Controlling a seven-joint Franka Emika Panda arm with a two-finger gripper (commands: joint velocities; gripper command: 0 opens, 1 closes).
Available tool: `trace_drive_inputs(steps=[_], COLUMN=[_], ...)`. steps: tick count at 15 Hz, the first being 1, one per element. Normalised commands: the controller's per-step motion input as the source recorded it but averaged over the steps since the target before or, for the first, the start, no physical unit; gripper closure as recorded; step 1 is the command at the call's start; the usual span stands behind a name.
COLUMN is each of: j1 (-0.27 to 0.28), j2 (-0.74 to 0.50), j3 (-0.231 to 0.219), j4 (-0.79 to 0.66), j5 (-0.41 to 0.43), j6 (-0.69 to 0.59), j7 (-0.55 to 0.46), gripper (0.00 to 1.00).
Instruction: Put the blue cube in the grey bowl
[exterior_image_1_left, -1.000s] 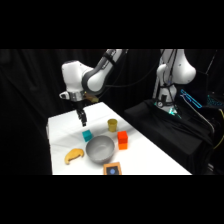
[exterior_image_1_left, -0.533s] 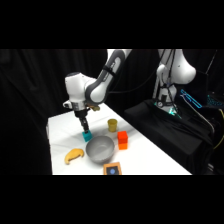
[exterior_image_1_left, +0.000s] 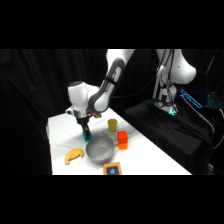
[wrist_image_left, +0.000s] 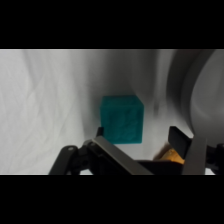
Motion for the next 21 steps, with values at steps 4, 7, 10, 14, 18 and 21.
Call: trace_drive_inputs(steps=[4, 7, 10, 14, 18, 21], j1=[0.059, 0.022, 0.02, 0.021, -0.002, -0.02], j2=[0.04, 0.01, 0.04, 0.04, 0.03, 0.02], j3=[-0.123, -0.067, -0.004, 0.022, 0.018, 0.021], j4=[0.07, 0.04, 0.02, 0.0, 0.03, 0.04], j5=[-0.143, -0.104, -0.074, -0.052, -0.041, -0.032], j6=[0.13, 0.11, 0.1, 0.09, 0.07, 0.05], j7=[0.12, 0.08, 0.06, 0.04, 0.02, 0.0], gripper=[0.0, 0.0, 0.0, 0.0, 0.0, 0.25])
